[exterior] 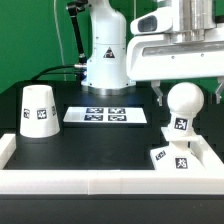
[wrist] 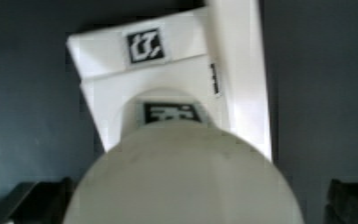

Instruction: Assemble lamp

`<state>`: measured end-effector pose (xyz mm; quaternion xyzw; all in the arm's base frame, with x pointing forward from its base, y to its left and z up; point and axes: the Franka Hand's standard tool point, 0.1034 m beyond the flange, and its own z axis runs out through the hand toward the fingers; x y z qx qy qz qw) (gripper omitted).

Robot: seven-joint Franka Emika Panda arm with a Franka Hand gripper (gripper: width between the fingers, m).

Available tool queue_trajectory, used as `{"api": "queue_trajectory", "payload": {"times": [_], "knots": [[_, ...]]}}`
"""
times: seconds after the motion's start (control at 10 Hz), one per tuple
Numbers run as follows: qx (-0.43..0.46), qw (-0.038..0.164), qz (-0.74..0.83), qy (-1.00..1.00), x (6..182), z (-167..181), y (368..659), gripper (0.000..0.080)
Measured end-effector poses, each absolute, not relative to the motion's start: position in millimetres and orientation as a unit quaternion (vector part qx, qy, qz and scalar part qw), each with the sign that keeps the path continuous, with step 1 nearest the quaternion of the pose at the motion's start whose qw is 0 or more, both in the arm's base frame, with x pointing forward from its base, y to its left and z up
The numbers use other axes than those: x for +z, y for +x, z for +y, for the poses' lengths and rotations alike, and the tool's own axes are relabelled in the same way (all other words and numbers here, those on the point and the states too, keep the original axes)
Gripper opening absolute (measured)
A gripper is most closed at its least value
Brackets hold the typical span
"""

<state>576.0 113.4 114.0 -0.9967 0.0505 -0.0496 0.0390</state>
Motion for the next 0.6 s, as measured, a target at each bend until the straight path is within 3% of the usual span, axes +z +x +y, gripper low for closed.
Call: {"api": "queue_trajectory", "payload": {"times": [0.6], "knots": [[-0.062, 0.012, -0.229, -0.971, 117.4, 111.0, 581.3, 0.0698]]}}
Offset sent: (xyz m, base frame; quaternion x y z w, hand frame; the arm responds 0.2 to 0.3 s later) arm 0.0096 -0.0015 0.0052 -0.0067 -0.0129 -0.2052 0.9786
